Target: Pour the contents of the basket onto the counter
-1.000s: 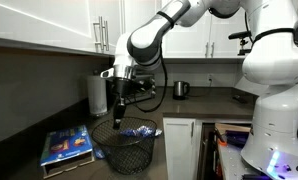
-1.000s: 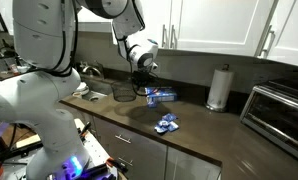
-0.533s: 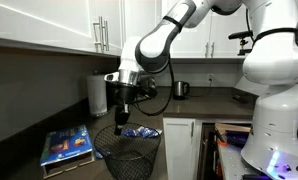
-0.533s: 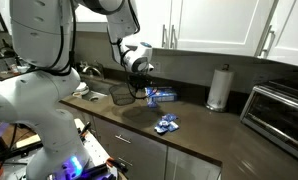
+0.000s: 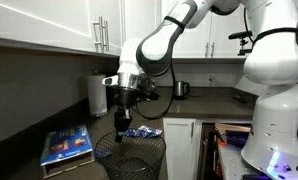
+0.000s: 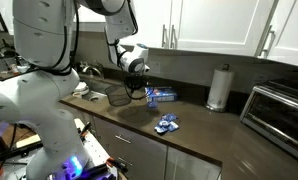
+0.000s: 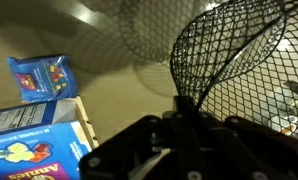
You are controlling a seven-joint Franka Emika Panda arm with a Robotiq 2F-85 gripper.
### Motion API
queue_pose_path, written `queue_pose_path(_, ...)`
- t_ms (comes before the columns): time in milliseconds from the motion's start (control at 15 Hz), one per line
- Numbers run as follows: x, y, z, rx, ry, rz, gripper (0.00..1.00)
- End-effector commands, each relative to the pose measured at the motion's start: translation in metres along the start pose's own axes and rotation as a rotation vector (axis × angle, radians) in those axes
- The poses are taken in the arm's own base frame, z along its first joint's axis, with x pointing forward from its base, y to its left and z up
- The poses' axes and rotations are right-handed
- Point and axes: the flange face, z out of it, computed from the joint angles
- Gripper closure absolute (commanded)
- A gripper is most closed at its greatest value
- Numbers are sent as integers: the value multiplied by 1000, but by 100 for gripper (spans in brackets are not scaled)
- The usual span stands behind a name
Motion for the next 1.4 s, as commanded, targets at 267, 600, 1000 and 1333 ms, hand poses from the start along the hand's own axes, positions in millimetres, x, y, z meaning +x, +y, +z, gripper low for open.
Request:
queue_pose_path(267,9,-12,20,9,22,-53,98)
queue_pose_path(600,17,-23,36,3,63,-122,98)
queue_pose_path(1000,21,-26,62,10,56,-159,98)
queue_pose_path(1333,21,-28,75,-6,16,-175,68)
